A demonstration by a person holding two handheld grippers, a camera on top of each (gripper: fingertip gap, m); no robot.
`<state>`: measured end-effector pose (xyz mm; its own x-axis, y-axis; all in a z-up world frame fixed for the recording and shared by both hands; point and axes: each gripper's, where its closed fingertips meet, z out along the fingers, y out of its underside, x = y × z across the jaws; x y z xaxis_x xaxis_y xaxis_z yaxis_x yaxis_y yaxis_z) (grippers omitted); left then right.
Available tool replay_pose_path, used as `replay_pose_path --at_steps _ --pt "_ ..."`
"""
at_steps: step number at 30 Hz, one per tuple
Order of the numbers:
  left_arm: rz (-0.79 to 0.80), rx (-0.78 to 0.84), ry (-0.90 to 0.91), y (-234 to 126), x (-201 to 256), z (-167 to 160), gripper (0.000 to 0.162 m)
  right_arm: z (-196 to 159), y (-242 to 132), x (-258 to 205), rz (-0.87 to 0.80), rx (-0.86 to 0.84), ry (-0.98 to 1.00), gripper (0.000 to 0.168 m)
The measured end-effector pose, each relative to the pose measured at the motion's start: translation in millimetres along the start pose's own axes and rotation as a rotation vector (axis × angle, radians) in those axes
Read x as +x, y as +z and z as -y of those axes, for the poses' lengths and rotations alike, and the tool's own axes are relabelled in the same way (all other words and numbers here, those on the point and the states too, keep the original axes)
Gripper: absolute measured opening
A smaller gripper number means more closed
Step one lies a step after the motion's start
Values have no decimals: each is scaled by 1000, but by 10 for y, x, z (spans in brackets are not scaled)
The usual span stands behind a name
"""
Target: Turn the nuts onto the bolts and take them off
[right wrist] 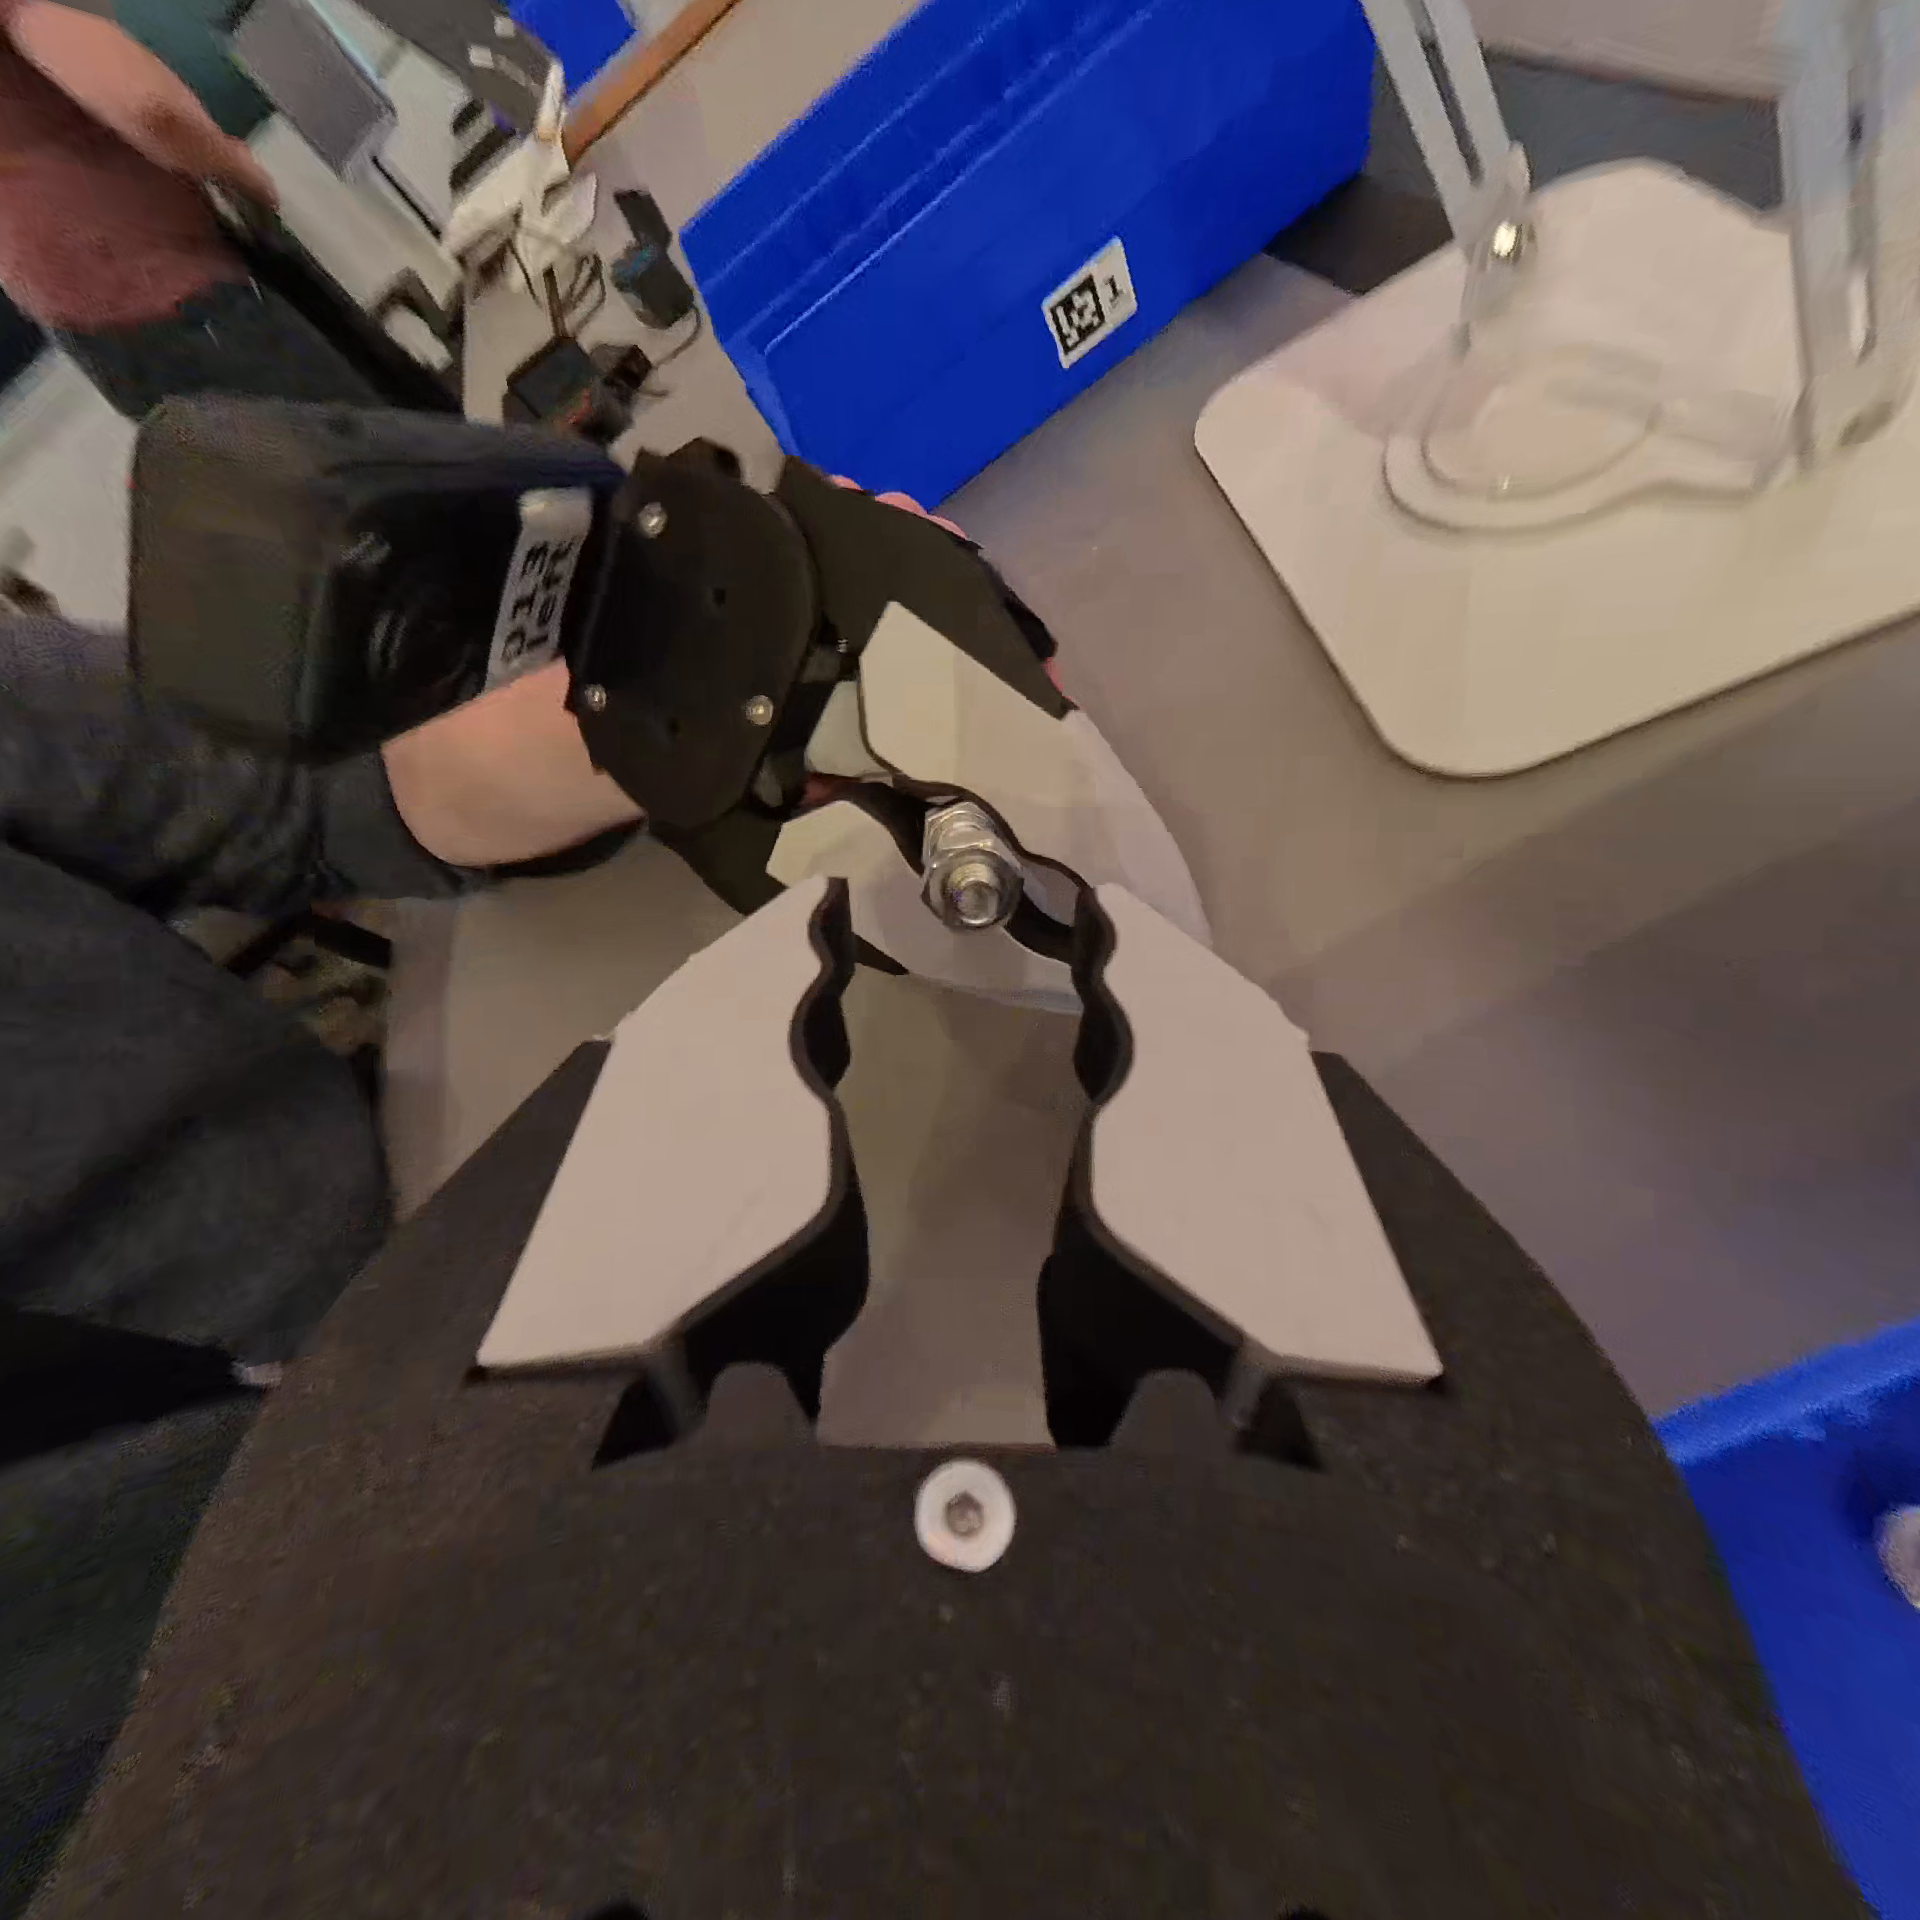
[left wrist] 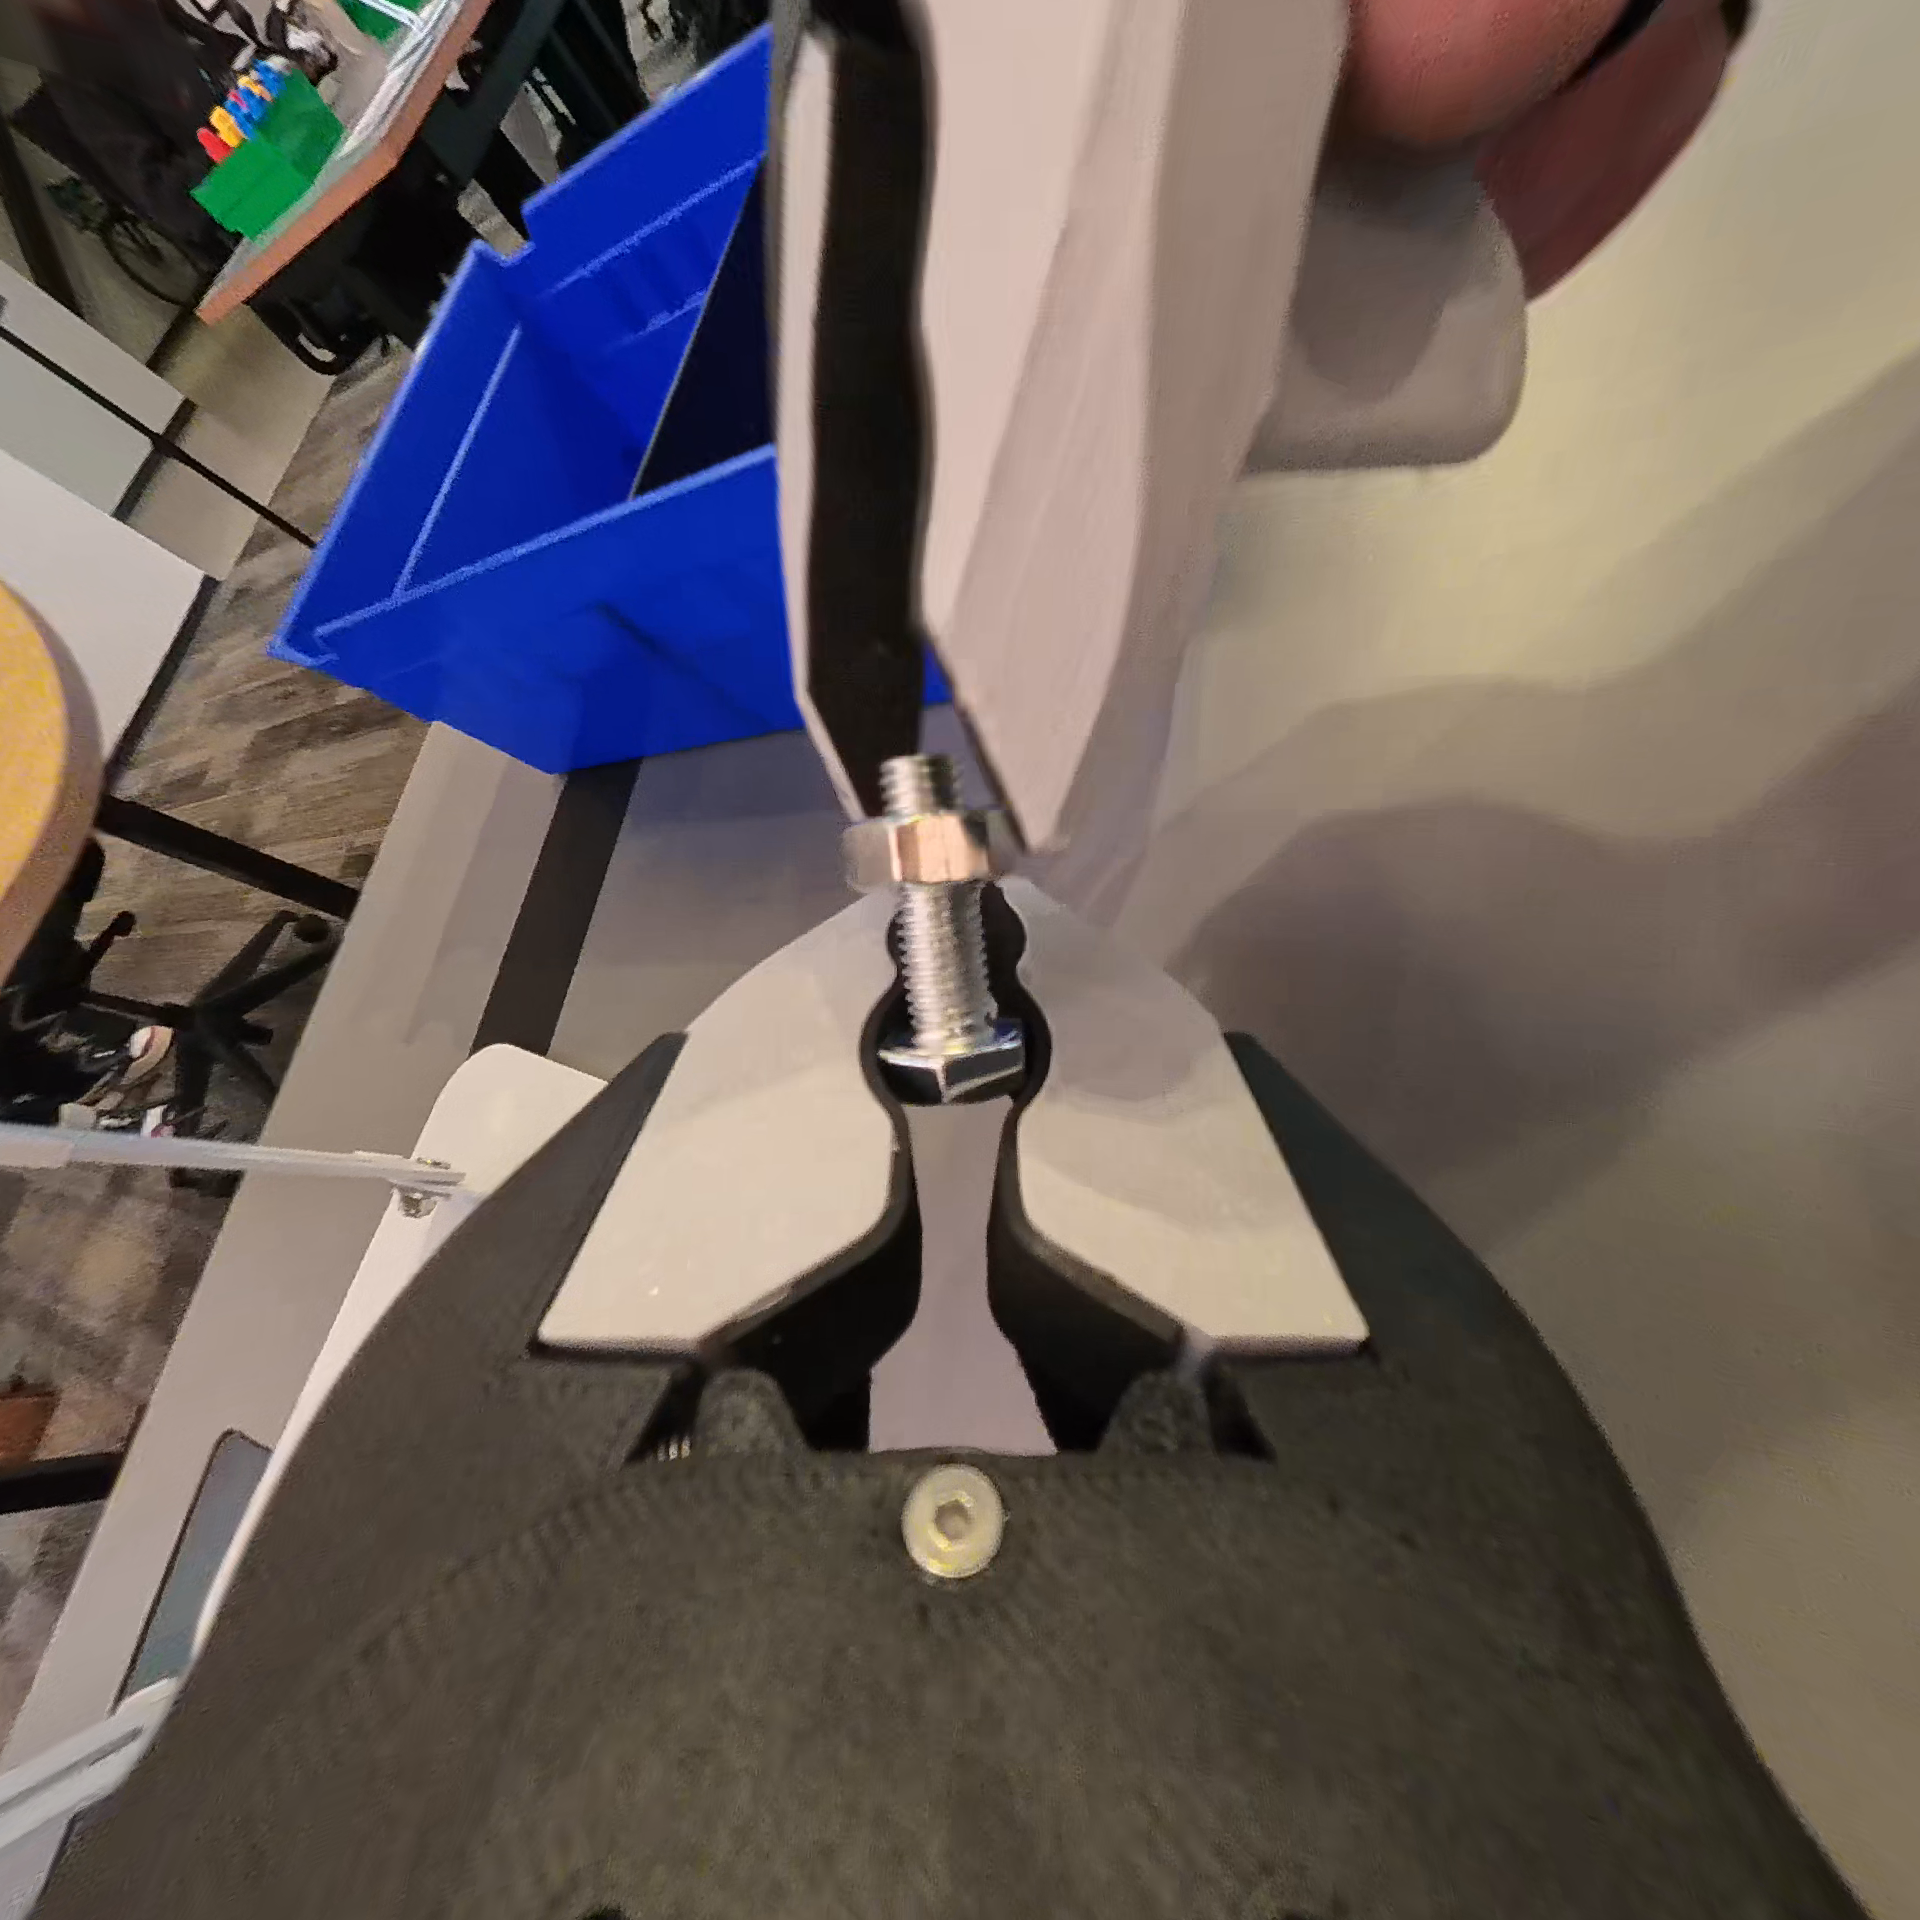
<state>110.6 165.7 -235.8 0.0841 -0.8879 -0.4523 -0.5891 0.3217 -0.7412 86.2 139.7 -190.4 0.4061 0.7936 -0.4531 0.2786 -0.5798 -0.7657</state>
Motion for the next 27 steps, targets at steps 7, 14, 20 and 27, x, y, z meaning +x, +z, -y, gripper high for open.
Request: replay_pose_path --at_steps 7,14,20,27 --pt "-108 61 -61 -20 105 63 10 58 -89 8 -209 -192 -808 34" --pt "-174 94 -86 -49 174 108 10 37 -19 -12 -233 -359 -1246 23" --pt "-191 106 -87 -66 187 127 10 -7 -23 24 -219 -391 -1262 16" --pt "-197 100 -75 -45 222 135 10 -24 -37 -6 -200 -356 -1164 23"
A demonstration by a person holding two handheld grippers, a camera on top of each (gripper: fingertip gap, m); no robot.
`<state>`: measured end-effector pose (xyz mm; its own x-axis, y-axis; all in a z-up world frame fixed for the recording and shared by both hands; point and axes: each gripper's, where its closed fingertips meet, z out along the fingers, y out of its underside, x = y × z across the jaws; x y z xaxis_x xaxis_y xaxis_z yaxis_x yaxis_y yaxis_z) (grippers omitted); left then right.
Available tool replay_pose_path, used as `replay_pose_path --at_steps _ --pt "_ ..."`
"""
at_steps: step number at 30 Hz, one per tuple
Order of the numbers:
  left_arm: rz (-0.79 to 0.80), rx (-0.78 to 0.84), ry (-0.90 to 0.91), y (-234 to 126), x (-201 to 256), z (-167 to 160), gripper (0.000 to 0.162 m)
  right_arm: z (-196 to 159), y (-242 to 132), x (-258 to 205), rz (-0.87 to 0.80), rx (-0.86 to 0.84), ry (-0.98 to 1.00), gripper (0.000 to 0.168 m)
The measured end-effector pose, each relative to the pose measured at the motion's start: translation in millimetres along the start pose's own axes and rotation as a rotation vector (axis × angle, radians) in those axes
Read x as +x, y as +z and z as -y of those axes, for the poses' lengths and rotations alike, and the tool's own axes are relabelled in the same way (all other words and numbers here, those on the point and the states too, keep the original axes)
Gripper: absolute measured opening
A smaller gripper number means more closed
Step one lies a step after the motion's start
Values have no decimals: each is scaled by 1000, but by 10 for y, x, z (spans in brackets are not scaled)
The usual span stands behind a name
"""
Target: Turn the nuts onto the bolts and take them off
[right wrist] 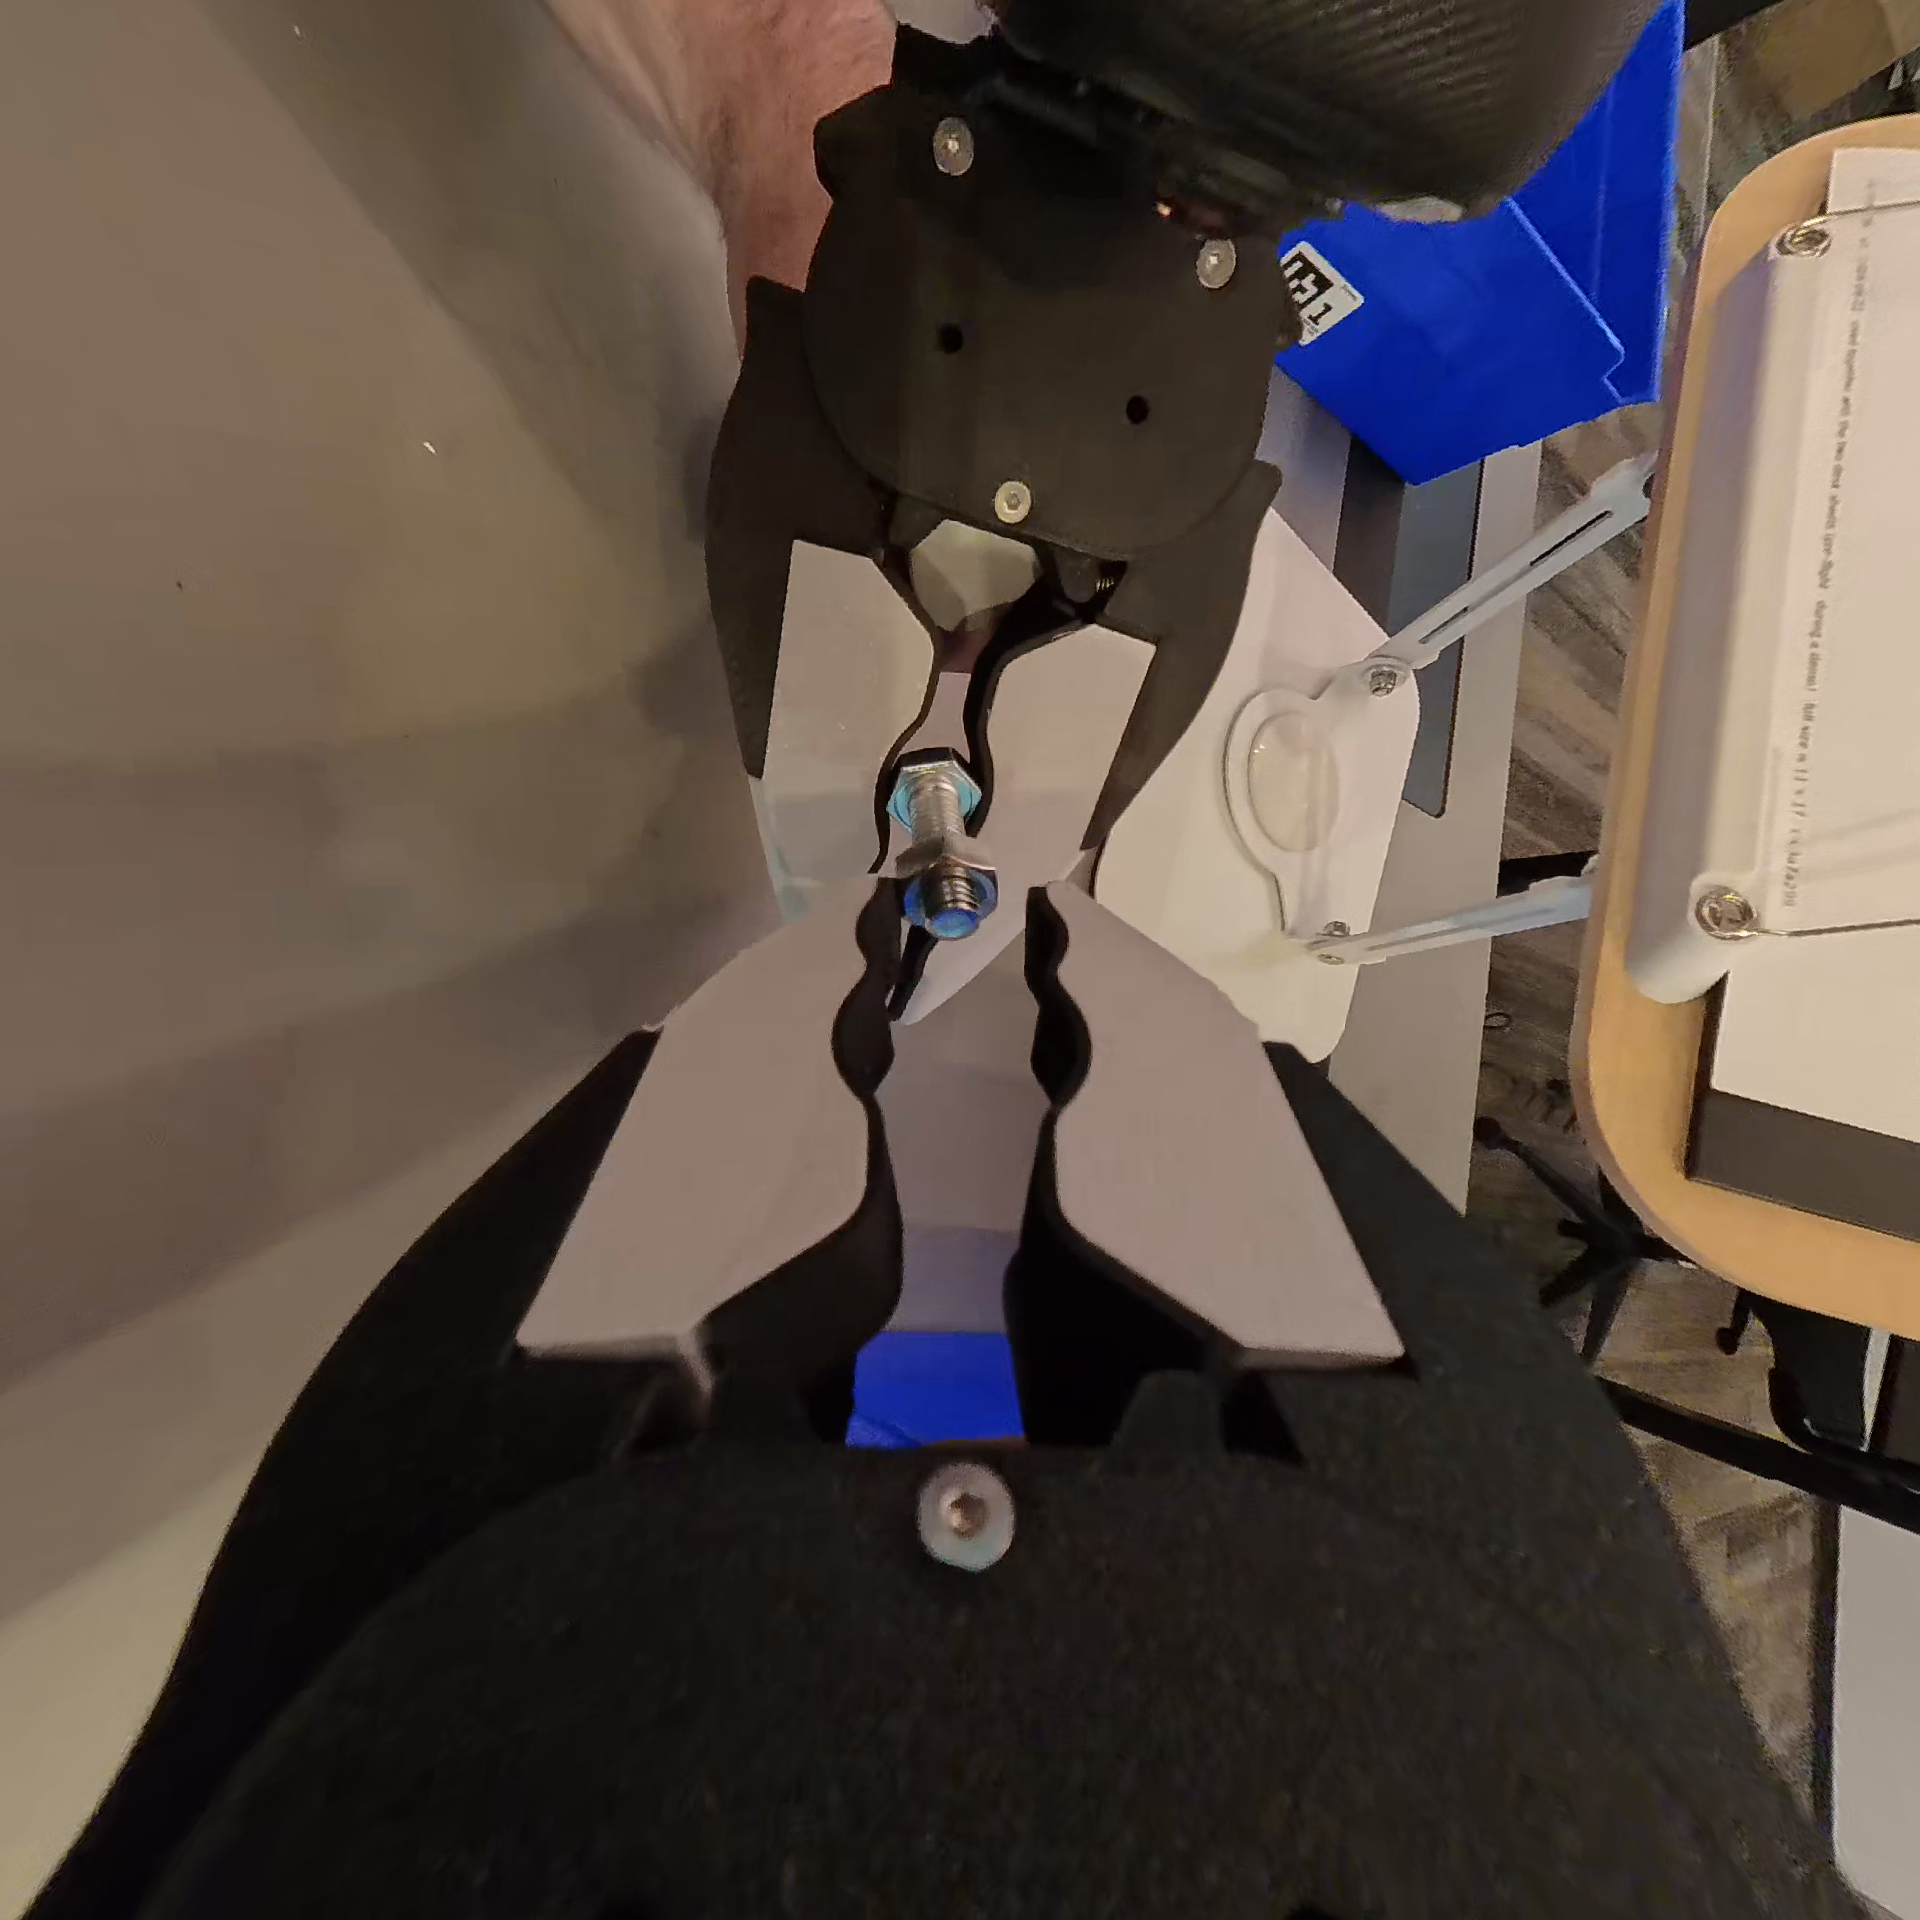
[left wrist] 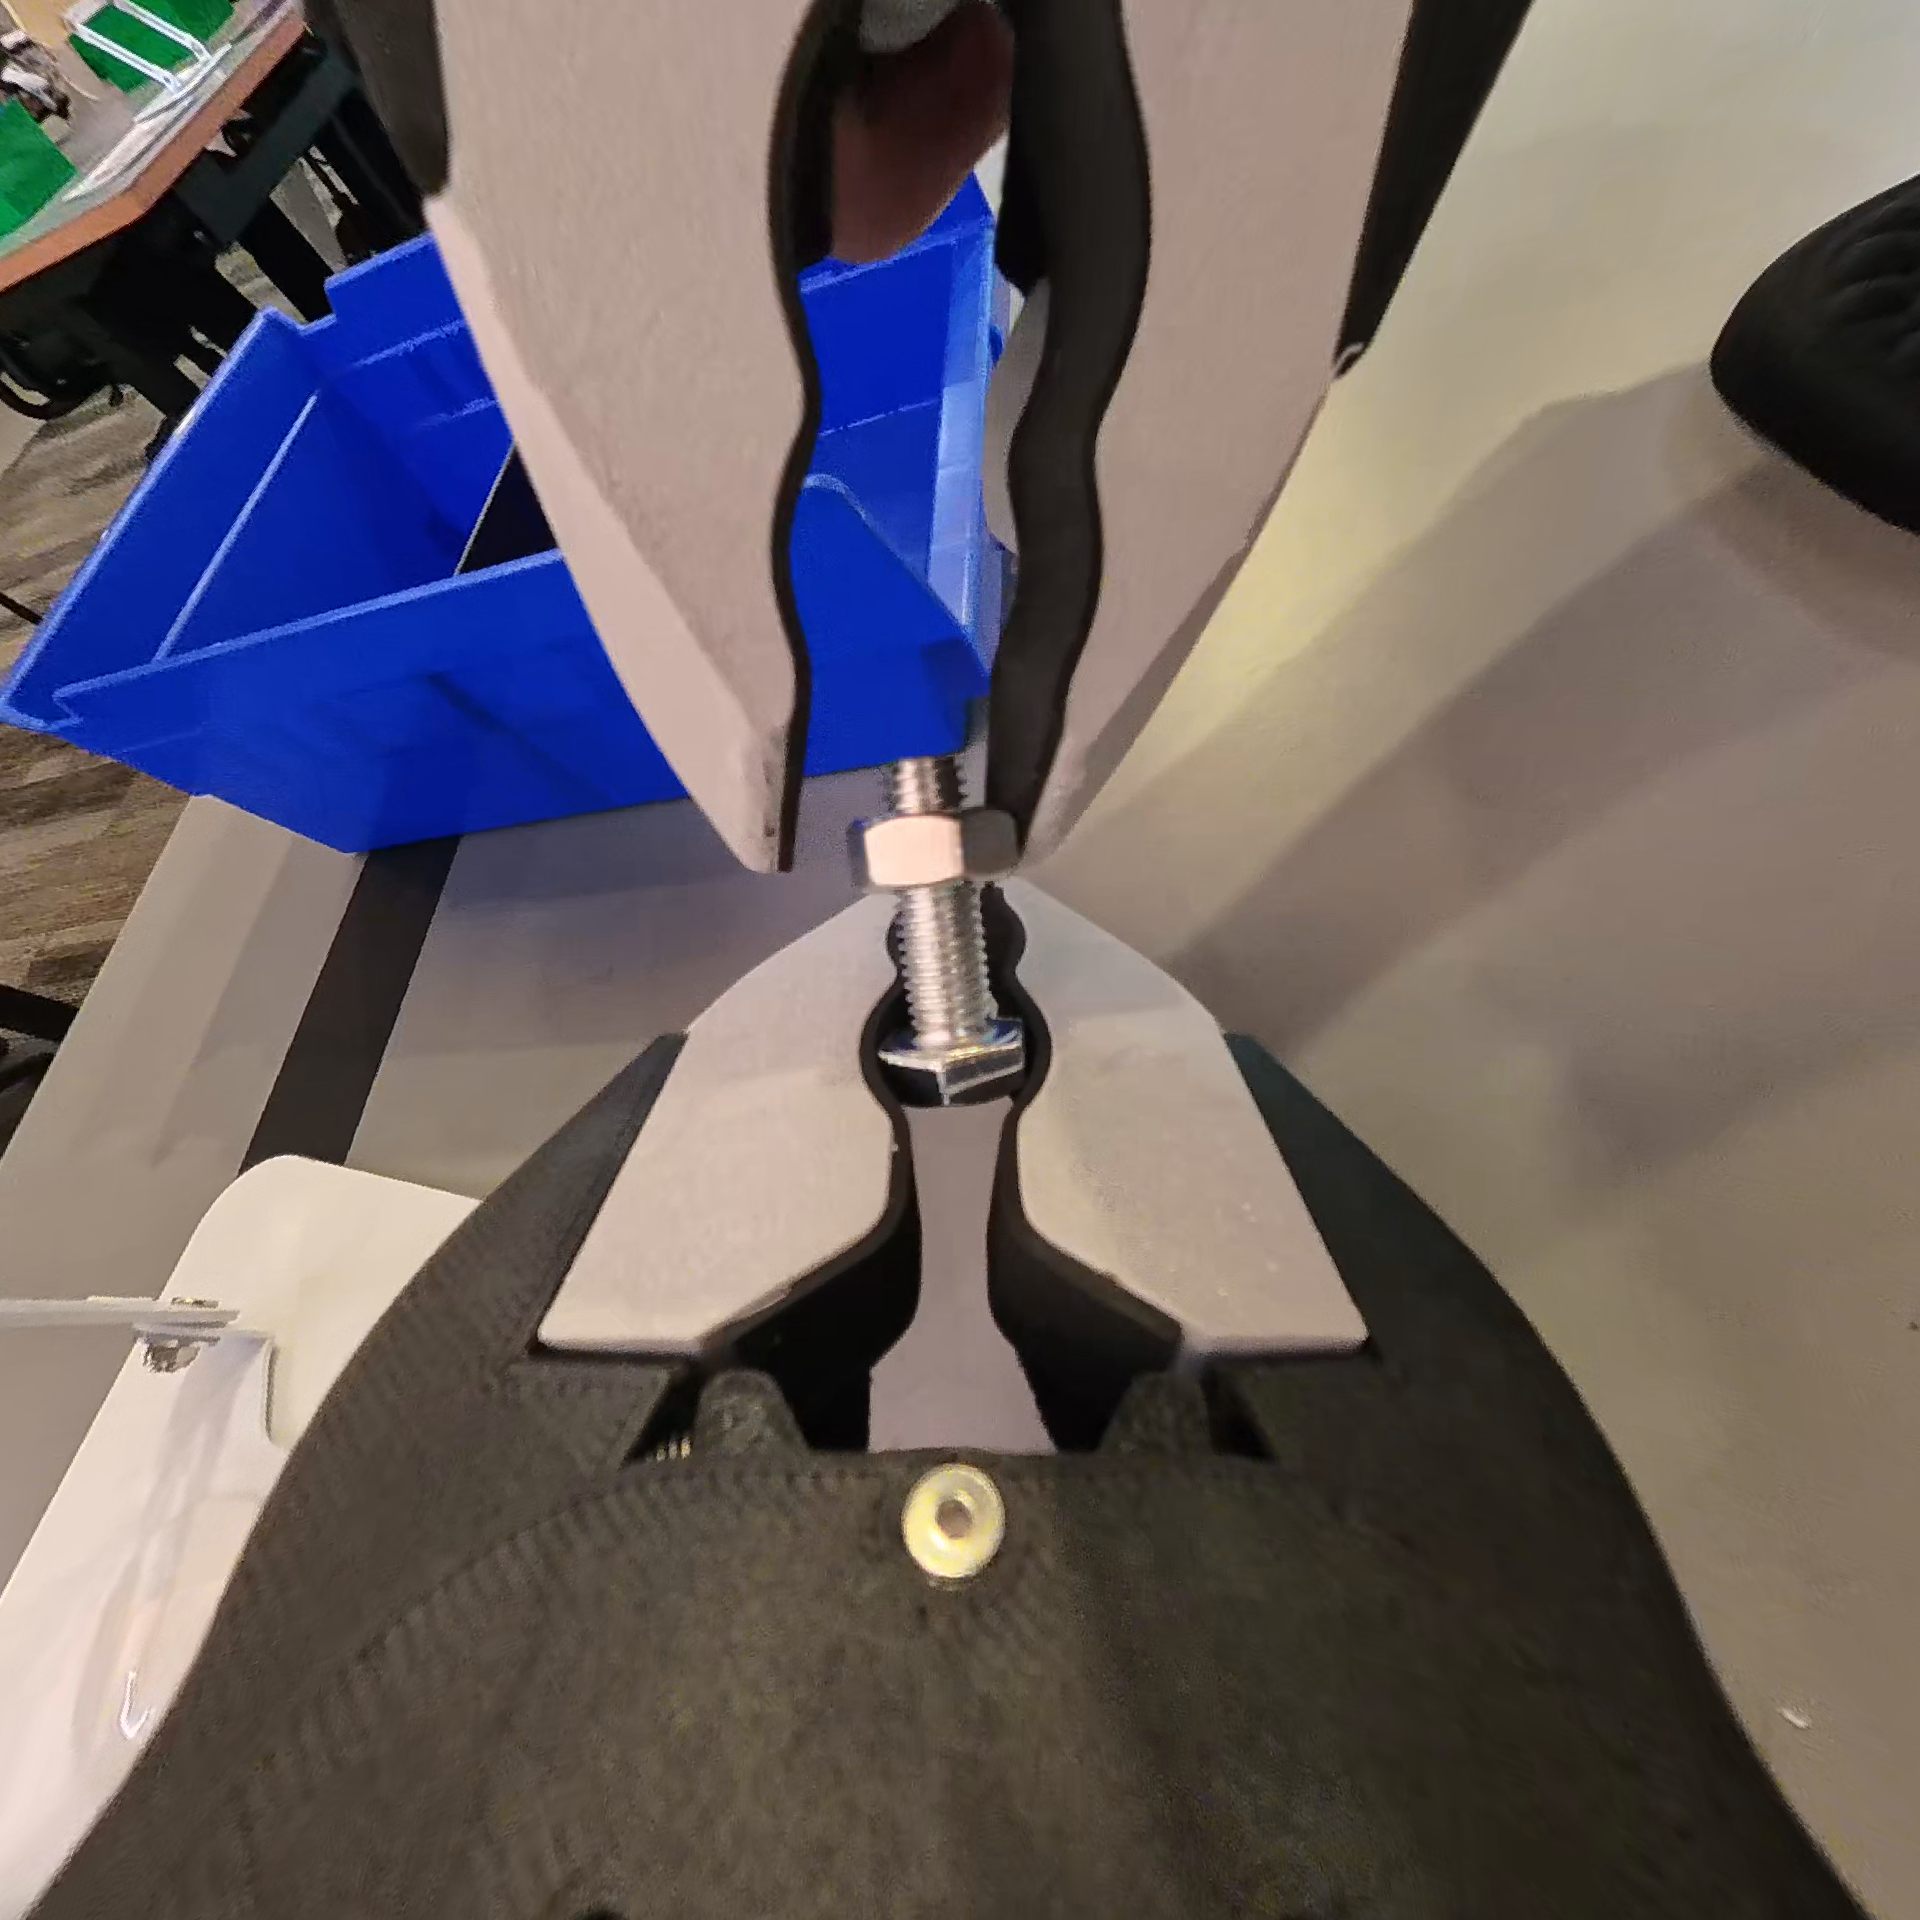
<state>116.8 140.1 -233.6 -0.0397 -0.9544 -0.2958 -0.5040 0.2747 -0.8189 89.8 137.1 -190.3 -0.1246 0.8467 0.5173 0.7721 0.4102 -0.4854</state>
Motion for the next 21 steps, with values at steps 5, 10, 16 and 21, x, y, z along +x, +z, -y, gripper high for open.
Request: replay_pose_path --at_steps 5,10,16,21 --pt "-8 -10 11 17 25 -6 10 41 11 -58 28 19 21 20" --pt "11 -14 17 14 -4 -18 10 53 22 -46 31 13 74 18" --pt "89 -40 50 5 -97 -43 10 47 37 -19 113 54 495 18" --pt "189 -56 83 -23 -214 -38 10 73 40 47 272 272 1239 18"
